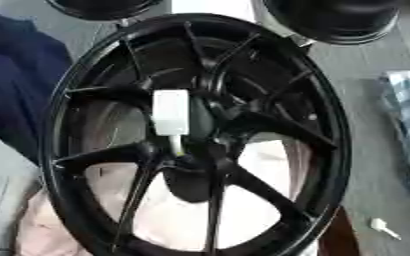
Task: Pull the pin out of the wheel hub.
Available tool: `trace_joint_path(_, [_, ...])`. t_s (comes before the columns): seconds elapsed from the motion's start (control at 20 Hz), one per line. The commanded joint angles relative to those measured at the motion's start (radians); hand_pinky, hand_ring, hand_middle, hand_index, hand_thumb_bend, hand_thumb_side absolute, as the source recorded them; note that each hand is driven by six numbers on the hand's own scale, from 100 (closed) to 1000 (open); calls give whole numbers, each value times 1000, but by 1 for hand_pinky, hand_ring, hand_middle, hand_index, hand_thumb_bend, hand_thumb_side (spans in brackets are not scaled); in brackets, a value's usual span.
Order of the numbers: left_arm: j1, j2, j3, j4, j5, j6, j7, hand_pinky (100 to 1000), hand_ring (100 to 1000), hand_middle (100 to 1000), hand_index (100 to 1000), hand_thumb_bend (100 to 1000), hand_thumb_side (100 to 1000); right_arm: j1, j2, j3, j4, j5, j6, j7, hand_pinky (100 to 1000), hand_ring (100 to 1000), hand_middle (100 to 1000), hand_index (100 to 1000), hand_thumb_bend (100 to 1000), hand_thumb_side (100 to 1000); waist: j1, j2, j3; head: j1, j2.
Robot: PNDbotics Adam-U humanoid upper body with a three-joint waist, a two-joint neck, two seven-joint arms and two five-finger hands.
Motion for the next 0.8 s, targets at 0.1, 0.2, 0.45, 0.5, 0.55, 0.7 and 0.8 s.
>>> trace_joint_path(0.1, [-14, 59, 17, -13, -10, 11, -43, 781, 681, 553, 733, 100, 228, 0, -37, -13, -30, 15, 9, 3, 799, 822, 627, 732, 100, 445, -1, -33, -4, 6, 30])
trace_joint_path(0.2, [-16, 63, 18, -13, -6, 15, -52, 780, 680, 552, 732, 100, 236, 1, -38, -14, -32, 17, 11, 3, 799, 821, 627, 731, 100, 443, -2, -33, -8, 8, 31])
trace_joint_path(0.45, [-25, 73, 16, -13, 0, 22, -58, 778, 678, 550, 731, 100, 219, 4, -40, -14, -35, 18, 13, 4, 799, 821, 626, 731, 100, 441, -3, -33, -17, 9, 18])
trace_joint_path(0.5, [-35, 81, 10, -13, 0, 24, -63, 779, 679, 552, 732, 100, 207, 7, -43, -14, -35, 18, 14, 4, 799, 821, 626, 731, 100, 440, -2, -34, -17, 8, 14])
trace_joint_path(0.55, [-47, 91, 2, -13, -1, 25, -71, 781, 681, 555, 736, 100, 199, 10, -46, -14, -35, 19, 15, 4, 799, 821, 626, 731, 100, 439, 0, -36, -17, 6, 10])
trace_joint_path(0.7, [-107, 133, -53, -13, -14, 49, -110, 789, 694, 574, 760, 100, 204, 16, -56, -11, -35, 21, 17, 6, 799, 821, 626, 731, 100, 437, 9, -43, -19, 3, 0])
trace_joint_path(0.8, [-154, 153, -99, -13, -35, 70, -139, 799, 715, 604, 789, 110, 195, 19, -63, -8, -33, 22, 18, 10, 799, 820, 626, 731, 100, 436, 15, -48, -20, -2, -5])
